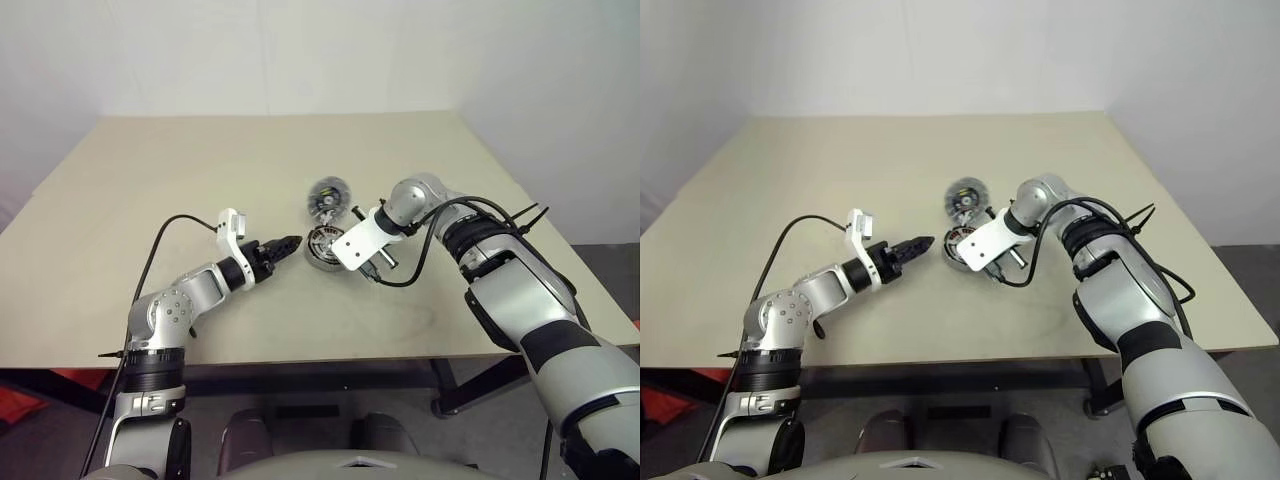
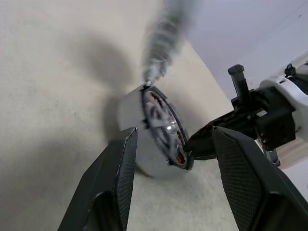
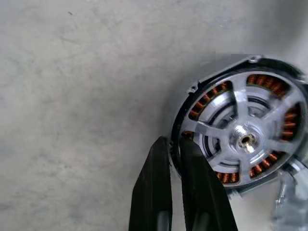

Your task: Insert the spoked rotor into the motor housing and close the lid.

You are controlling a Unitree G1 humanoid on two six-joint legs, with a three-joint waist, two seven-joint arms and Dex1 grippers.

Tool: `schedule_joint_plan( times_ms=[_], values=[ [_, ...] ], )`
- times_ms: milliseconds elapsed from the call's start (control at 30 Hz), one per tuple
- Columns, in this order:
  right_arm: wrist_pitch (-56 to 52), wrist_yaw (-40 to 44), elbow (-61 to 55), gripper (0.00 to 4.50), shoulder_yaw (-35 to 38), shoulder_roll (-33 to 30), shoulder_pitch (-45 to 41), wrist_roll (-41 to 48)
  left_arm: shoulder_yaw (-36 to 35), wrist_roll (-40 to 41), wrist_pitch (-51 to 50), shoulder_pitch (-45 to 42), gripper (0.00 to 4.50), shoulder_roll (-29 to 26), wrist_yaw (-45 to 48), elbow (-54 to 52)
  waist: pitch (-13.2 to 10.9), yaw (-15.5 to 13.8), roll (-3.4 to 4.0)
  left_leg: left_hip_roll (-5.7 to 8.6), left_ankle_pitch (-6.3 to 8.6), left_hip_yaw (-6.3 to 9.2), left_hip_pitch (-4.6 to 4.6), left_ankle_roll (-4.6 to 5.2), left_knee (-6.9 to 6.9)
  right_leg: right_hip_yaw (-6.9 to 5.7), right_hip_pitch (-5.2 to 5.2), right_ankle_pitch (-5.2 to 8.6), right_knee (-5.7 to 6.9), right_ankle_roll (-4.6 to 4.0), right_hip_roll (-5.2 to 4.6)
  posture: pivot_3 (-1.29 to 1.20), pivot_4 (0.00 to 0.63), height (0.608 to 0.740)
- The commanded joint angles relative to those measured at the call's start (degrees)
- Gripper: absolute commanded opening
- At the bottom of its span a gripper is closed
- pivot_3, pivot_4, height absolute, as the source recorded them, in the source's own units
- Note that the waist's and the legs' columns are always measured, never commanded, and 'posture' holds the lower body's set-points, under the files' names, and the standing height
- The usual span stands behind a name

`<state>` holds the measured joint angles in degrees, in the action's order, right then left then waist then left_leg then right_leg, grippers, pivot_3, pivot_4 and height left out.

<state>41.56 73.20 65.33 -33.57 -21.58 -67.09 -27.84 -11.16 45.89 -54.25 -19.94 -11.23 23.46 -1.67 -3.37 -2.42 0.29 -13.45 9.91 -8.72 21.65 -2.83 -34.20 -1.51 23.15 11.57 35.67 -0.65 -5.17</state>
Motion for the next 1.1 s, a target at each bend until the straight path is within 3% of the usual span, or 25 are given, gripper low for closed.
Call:
schedule_joint_plan(
  times_ms=[33, 233, 567, 767, 933, 1100],
  values=[
    [0.79, -2.57, 0.01, 0.01, 0.26, -0.15, -1.86, -0.75, -0.74, 0.53, 1.0, -0.75, 2.63, -0.16, 0.13, -1.71, 0.0, 0.06, 0.0, -0.01, 0.0, 0.0, 0.0, 0.0, 0.0, 0.0, 0.01, 0.0, 0.01, 0.0, 0.0, 0.0, 0.0, 0.74],
    [1.0, -0.76, -2.21, 0.01, 1.82, -0.73, -1.83, 1.47, -0.6, 0.03, 1.66, -1.15, 2.63, 0.02, 0.14, -0.82, -0.04, 0.08, 0.0, -0.02, 0.0, -0.01, 0.03, 0.0, 0.0, -0.01, 0.08, -0.04, 0.02, -0.07, 0.01, 0.0, 0.0, 0.74],
    [-3.74, 13.71, -18.32, 0.01, 5.04, -6.83, 0.67, 11.53, -0.35, -0.44, 3.02, -0.05, 2.63, 2.12, -0.46, -0.34, -0.13, -0.21, -0.07, -0.04, 0.05, -0.04, 0.54, 0.11, 0.0, -0.09, 0.4, -0.05, -0.19, -0.11, -0.01, 0.0, 0.0, 0.74],
    [-15.81, 15.4, -26.96, 0.01, 7.26, -7.54, 2.72, 15.62, -0.43, -0.93, 3.94, 0.37, 2.63, 3.21, -0.72, 0.11, -0.16, -0.1, -0.11, -0.11, 0.04, -0.06, 0.43, 0.09, -0.01, -0.08, 0.41, -0.05, -0.1, -0.11, 0.04, 0.0, 0.0, 0.74],
    [-17.36, 10.22, -26.87, 0.01, 6.69, -6.99, 2.26, 13.53, -0.46, -0.89, 4.18, 0.99, 2.63, 3.42, -0.94, -0.3, -0.16, -0.28, -0.12, -0.1, 0.02, -0.06, 0.4, 0.06, -0.04, -0.06, 0.38, -0.05, -0.05, -0.11, 0.03, 0.0, 0.0, 0.74],
    [-21.38, 10.84, -29.47, 0.01, 6.6, -7.59, 4.6, 14.47, -0.64, -0.66, 3.95, 1.13, 2.63, 3.03, -1.14, -0.5, -0.17, -0.59, -0.13, -0.1, 0.02, -0.06, 0.43, 0.05, -0.04, -0.07, 0.38, -0.05, -0.08, -0.11, 0.02, 0.0, 0.0, 0.74]
  ],
)
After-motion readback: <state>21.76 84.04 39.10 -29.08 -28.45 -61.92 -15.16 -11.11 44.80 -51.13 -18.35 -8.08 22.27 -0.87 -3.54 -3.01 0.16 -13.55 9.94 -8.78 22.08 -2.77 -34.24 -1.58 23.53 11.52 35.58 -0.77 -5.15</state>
